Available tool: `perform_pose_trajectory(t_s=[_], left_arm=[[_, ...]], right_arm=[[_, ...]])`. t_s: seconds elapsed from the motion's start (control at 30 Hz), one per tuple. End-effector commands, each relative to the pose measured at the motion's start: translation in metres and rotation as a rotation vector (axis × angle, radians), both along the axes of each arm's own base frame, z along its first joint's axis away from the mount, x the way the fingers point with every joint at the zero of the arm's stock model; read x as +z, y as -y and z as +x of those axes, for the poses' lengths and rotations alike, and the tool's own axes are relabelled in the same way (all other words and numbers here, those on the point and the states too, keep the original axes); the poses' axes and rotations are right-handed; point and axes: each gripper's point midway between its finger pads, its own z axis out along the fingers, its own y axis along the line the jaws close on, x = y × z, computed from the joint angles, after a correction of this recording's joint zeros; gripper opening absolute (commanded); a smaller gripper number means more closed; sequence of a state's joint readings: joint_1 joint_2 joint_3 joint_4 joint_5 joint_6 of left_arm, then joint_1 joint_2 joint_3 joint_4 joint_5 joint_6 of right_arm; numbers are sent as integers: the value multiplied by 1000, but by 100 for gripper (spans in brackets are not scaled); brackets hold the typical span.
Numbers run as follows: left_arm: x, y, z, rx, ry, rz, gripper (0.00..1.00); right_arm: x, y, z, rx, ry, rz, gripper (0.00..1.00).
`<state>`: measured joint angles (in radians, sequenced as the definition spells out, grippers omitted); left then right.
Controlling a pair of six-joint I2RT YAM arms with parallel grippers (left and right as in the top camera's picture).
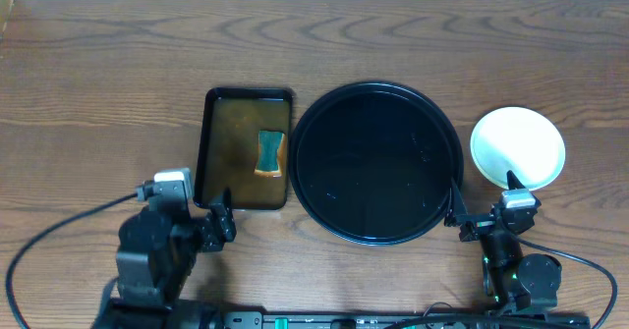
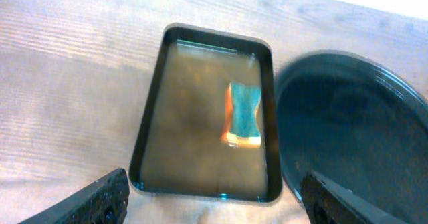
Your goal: Clean dirty plates on tray and stack at the side
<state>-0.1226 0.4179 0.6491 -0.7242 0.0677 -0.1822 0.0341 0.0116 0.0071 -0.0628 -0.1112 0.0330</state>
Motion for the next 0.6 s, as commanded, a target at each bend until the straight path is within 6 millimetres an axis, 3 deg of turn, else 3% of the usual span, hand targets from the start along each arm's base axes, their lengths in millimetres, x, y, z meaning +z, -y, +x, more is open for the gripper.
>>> perform_pose_trajectory(t_s=[0.0, 0.27, 0.57], left_arm=[[-16, -12, 3, 41, 103, 25, 83], [-13, -28, 22, 121, 404, 11, 83], [12, -29, 35, 83, 696, 174, 83]], right_arm=[[0, 0, 0, -1, 3, -9, 99], [0, 0, 0, -1, 3, -9, 99], [0, 0, 0, -1, 2, -9, 99]])
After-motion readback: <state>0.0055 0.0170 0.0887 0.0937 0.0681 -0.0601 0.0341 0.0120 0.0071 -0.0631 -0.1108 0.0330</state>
